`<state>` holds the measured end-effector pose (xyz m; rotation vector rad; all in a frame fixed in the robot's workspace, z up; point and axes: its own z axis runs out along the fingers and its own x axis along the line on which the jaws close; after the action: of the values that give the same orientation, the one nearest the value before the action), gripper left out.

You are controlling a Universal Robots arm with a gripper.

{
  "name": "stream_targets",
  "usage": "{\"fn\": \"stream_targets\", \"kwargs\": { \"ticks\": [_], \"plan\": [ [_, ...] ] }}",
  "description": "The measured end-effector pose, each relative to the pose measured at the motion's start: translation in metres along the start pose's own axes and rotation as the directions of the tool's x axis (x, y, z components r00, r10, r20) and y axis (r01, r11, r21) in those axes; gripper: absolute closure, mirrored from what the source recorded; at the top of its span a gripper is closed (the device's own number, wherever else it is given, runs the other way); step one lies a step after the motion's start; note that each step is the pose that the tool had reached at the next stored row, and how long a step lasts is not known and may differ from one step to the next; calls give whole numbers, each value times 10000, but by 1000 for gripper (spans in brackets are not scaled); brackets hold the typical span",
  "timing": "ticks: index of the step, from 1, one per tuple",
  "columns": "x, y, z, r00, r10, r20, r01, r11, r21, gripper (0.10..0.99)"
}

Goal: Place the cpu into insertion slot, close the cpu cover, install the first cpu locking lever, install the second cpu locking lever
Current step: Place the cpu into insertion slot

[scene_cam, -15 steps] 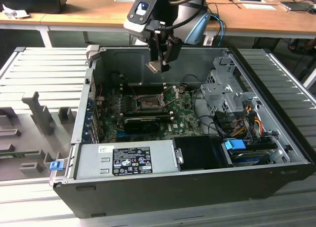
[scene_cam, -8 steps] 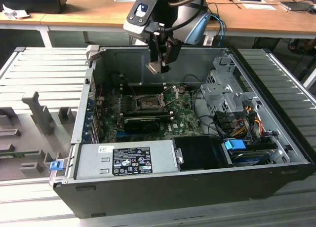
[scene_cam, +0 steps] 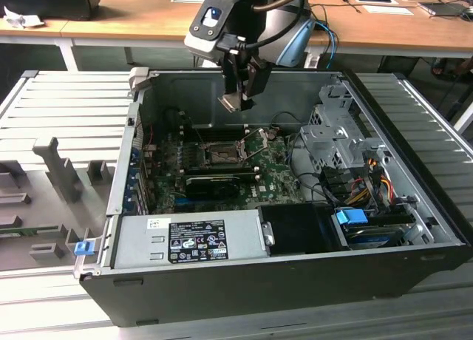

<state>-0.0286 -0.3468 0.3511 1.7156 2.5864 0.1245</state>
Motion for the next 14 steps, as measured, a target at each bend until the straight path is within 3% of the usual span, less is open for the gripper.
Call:
{"fn": "stream_targets", "kwargs": {
  "ticks": [5,7,9,14],
  "plan": [
    [0,-1,8,9993,364,31,-364,9993,-6,561],
    [0,-2,18,9963,861,74,-861,9963,-16,561],
    [0,-2,23,9898,1422,122,-1422,9898,-30,561],
    [0,-3,34,9589,2826,239,-2825,9592,-77,561]
  ]
}}
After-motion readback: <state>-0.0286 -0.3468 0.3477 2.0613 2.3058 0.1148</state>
